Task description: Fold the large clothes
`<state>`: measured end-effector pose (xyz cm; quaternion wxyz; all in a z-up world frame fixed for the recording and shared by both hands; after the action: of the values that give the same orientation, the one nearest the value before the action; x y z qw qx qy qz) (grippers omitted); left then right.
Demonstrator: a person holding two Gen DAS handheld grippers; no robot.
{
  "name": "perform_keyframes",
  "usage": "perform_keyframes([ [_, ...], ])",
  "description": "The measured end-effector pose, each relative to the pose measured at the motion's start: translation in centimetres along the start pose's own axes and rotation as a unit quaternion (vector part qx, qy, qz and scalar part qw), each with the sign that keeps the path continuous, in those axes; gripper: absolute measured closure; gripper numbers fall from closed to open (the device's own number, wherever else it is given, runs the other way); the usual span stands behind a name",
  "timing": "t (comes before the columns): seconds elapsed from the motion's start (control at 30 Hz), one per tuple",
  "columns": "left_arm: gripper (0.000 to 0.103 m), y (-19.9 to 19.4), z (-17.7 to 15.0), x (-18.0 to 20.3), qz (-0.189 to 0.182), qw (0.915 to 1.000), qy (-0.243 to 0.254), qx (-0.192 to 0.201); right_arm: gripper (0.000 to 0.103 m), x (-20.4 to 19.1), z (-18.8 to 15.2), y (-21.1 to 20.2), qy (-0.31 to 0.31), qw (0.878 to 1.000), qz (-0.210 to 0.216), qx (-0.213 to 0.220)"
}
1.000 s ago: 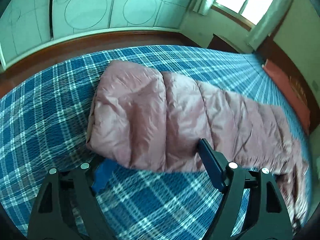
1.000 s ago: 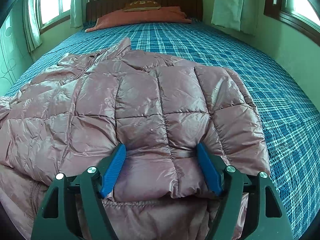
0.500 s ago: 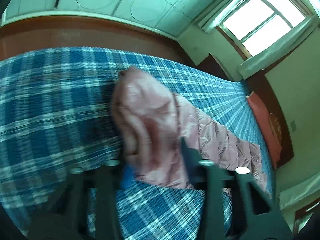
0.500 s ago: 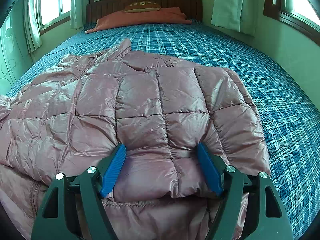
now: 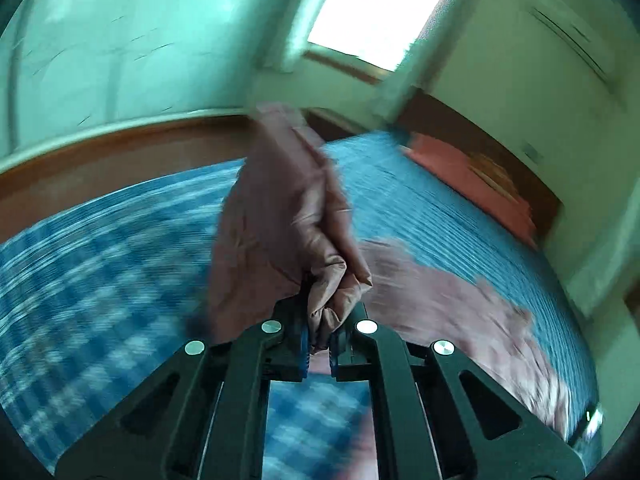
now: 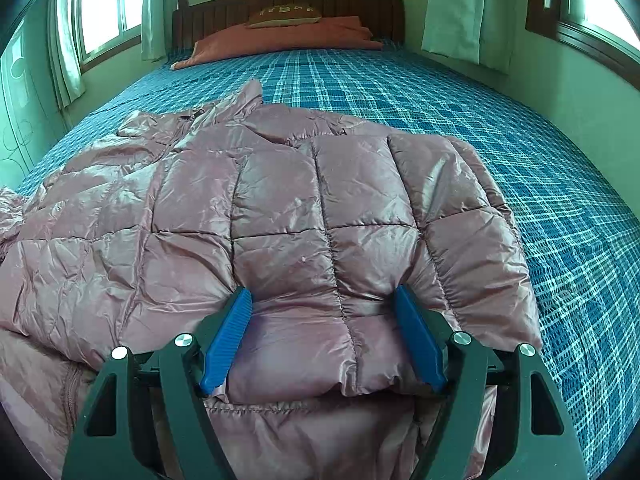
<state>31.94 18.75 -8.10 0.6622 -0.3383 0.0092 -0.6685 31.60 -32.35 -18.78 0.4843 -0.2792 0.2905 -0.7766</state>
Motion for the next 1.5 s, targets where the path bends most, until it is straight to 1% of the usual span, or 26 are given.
perform_keyframes([
  [0.07, 0.097, 1.3, -1.0, 4.3, -0.017, 0.9990, 0.039, -0.013, 0.030, 0.0, 0.0, 0.0, 0.000, 1.000, 0.000, 0.000],
  [0.1, 0.097, 2.4, -1.9, 7.4, -0.031, 0.9972, 0.063, -0.026, 0.030, 0.1, 0.0, 0.0, 0.001, 1.000, 0.001, 0.000],
  [0.13, 0.097, 3.4, -2.4, 9.1, -0.038, 0.9959, 0.075, -0.033, 0.030, 0.1, -0.1, -0.1, 0.001, 1.000, 0.001, 0.000],
  [0.17, 0.097, 4.5, -3.4, 11.8, -0.050, 0.9931, 0.095, -0.046, 0.030, 0.1, -0.1, 0.0, 0.002, 1.000, 0.002, 0.000],
  [0.3, 0.097, 6.4, -7.7, 18.4, -0.074, 0.9820, 0.152, -0.083, 0.030, 0.1, 0.0, 0.0, 0.003, 1.000, 0.003, 0.001],
  [0.37, 0.097, 7.4, -10.0, 20.4, -0.079, 0.9765, 0.174, -0.099, 0.030, 0.1, -0.1, 0.0, 0.004, 1.000, 0.003, 0.001],
  [0.47, 0.097, 9.2, -13.9, 23.9, -0.080, 0.9652, 0.215, -0.126, 0.030, 0.1, 0.0, 0.1, 0.005, 1.000, 0.003, 0.002],
  [0.57, 0.097, 11.0, -16.7, 25.0, -0.072, 0.9563, 0.242, -0.148, 0.030, 0.1, 0.0, 0.1, 0.005, 1.000, 0.003, 0.002],
  [0.73, 0.097, 12.9, -19.9, 24.9, -0.056, 0.9463, 0.263, -0.180, 0.030, 0.1, -0.1, 0.0, 0.004, 1.000, 0.003, 0.002],
  [0.83, 0.096, 13.6, -20.5, 24.9, -0.050, 0.9443, 0.266, -0.187, 0.030, 0.1, -0.1, 0.1, 0.003, 1.000, 0.002, 0.002],
  [0.9, 0.089, 13.2, -20.2, 24.7, -0.055, 0.9451, 0.264, -0.184, 0.030, 0.1, -0.1, 0.0, 0.004, 1.000, 0.002, 0.002],
  [0.93, 0.077, 12.8, -20.0, 24.7, -0.060, 0.9452, 0.263, -0.184, 0.030, 0.1, -0.1, 0.0, 0.004, 1.000, 0.003, 0.001],
  [0.97, 0.063, 12.1, -19.8, 24.6, -0.064, 0.9456, 0.263, -0.181, 0.030, 0.1, 0.0, 0.0, 0.005, 1.000, 0.005, -0.001],
  [1.0, 0.058, 11.7, -19.4, 24.9, -0.065, 0.9458, 0.264, -0.177, 0.030, 0.2, 0.1, 0.0, 0.006, 1.000, 0.007, -0.003],
  [1.03, 0.050, 11.0, -19.1, 24.9, -0.067, 0.9464, 0.264, -0.173, 0.030, 0.2, 0.1, -0.1, 0.007, 1.000, 0.009, -0.004],
  [1.07, 0.047, 10.0, -18.6, 24.7, -0.072, 0.9474, 0.261, -0.170, 0.030, 0.3, 0.3, -0.3, 0.009, 1.000, 0.012, -0.004],
  [1.17, 0.041, 7.7, -17.4, 23.9, -0.086, 0.9494, 0.252, -0.166, 0.030, 1.0, 0.6, -2.0, 0.024, 1.000, 0.013, 0.006],
  [1.2, 0.041, 6.7, -16.9, 23.3, -0.089, 0.9508, 0.249, -0.161, 0.030, 0.9, 0.7, -2.7, 0.029, 0.999, 0.020, 0.010],
  [1.27, 0.038, 5.0, -15.7, 21.6, -0.085, 0.9551, 0.243, -0.147, 0.030, 0.4, 1.1, -4.1, 0.034, 0.999, 0.037, 0.016],
  [1.33, 0.038, 4.1, -14.6, 19.9, -0.070, 0.9591, 0.238, -0.136, 0.030, -1.2, 1.7, -5.5, 0.032, 0.997, 0.065, 0.018],
  [1.4, 0.038, 3.6, -13.3, 17.4, -0.045, 0.9638, 0.229, -0.129, 0.030, -3.0, 2.0, -6.4, 0.026, 0.996, 0.085, 0.018],
  [1.5, 0.038, 3.5, -11.9, 13.3, -0.008, 0.9702, 0.206, -0.128, 0.030, -6.6, 2.7, -6.6, 0.022, 0.992, 0.123, 0.004],
])
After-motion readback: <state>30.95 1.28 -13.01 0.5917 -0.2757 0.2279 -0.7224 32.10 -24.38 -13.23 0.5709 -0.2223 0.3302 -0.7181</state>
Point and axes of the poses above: each gripper's, at about its wrist camera, not at the fingertips, and y roughly the way its jaws point, x to its right, z to its top, the point moved 5 cm from there along y, roughly the way its jaws point, and after that the axes turned 10 degrees about -z, right-handed, at the moved point
